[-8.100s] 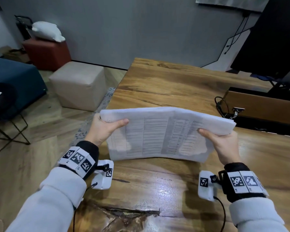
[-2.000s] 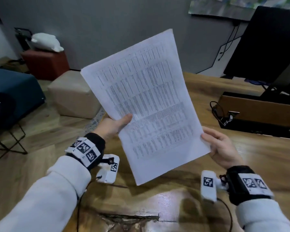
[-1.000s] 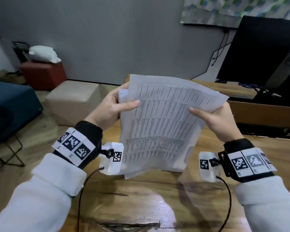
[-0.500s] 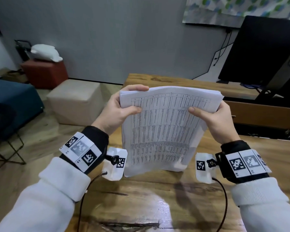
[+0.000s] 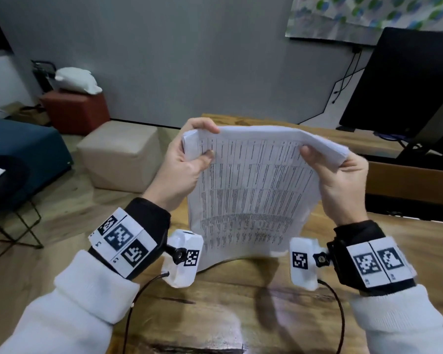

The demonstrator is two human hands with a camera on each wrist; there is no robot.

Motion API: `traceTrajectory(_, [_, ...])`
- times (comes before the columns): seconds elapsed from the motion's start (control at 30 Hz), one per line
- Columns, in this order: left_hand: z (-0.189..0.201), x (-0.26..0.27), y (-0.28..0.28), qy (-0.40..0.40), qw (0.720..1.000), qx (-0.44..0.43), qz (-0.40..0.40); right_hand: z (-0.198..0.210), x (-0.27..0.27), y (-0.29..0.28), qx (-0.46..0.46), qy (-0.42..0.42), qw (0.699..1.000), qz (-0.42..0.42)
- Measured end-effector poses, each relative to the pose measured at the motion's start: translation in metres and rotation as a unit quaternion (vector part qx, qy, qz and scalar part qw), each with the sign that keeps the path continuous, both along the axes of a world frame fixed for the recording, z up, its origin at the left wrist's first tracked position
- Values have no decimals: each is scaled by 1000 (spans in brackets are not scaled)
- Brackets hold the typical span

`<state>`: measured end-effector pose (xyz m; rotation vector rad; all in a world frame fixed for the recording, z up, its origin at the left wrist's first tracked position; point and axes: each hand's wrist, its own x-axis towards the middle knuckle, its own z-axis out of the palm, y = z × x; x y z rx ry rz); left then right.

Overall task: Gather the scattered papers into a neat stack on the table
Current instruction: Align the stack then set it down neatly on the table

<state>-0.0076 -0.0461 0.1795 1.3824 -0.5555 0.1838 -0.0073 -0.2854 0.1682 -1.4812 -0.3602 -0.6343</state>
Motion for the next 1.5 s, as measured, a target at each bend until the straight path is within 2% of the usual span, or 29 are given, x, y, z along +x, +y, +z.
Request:
traceTrajectory(0.1, [-7,-1,2,18,1000,21,-11,-14,-3,0,22,49,998,11])
traceTrajectory(0.23, [-9,1,2,21,1000,19,0,-12,-3,-4,-1,78,995,59])
traceTrajectory(0.4, [-9,-1,-2,-7,1000,18,20,-20,4,-8,-12,106,989,104])
traceTrajectory(0.47, [-16,1,1,30,999,15,21,-32,5,-7,0,117,987,110])
traceTrajectory(0.57, [-39,4,6,129,987,78,65,-51,4,-5,-18,138,984,113])
traceTrajectory(0.63, [-61,4,5,179,978,87,69,-65,5,-6,-23,157,981,111])
traceTrajectory(0.77, [-97,1,2,215,971,88,47,-97,5,-6,-24,209,973,96])
traceTrajectory(0.93, [-133,-1,6,239,958,153,46,-142,-3,1,-35,267,961,65])
traceTrajectory(1.07, [-139,3,6,240,957,135,91,-135,1,2,-36,262,963,50])
traceTrajectory(1.33, [-142,1,5,239,952,169,93,-147,-6,7,-27,291,956,38])
traceTrajectory(1.43, [-127,12,8,233,955,172,70,-129,-2,3,-41,273,960,51])
traceTrajectory(1.5, [-121,23,11,256,950,168,68,-112,-1,1,-51,260,963,57])
